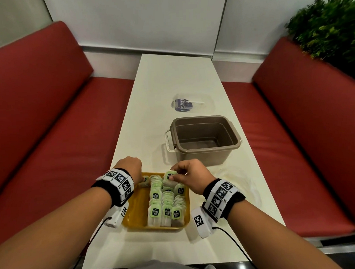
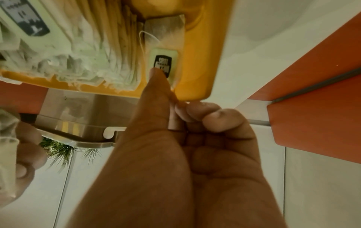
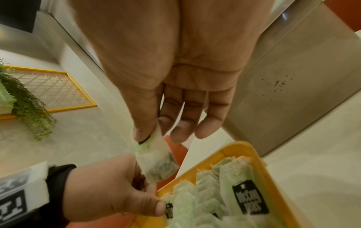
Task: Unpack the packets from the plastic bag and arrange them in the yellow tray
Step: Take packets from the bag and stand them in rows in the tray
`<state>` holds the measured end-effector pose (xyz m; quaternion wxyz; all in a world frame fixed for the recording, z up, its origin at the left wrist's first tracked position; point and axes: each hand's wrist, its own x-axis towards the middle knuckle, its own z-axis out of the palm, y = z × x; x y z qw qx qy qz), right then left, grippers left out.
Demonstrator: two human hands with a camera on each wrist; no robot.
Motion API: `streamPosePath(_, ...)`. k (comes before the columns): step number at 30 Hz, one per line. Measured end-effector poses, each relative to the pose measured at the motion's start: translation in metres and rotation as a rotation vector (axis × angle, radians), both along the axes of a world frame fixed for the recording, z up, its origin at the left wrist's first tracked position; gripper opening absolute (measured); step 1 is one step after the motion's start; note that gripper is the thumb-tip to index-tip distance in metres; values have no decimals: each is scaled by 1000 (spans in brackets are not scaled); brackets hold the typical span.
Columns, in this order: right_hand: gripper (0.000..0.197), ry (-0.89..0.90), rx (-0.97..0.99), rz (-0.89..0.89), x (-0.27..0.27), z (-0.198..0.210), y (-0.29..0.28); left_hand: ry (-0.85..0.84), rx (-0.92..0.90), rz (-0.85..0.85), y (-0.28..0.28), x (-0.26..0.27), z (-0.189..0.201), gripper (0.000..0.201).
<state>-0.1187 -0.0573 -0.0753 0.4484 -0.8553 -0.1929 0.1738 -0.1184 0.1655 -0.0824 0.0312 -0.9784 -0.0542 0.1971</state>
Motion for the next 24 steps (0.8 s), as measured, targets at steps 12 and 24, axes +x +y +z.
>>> streamPosePath(12, 18, -20, 55, 38, 8, 8, 8, -245, -474, -375, -26, -15, 65, 27)
streamPosePath(24, 22, -96, 5, 77, 6, 5, 19, -238, -504, -272, -20, -24, 87, 13)
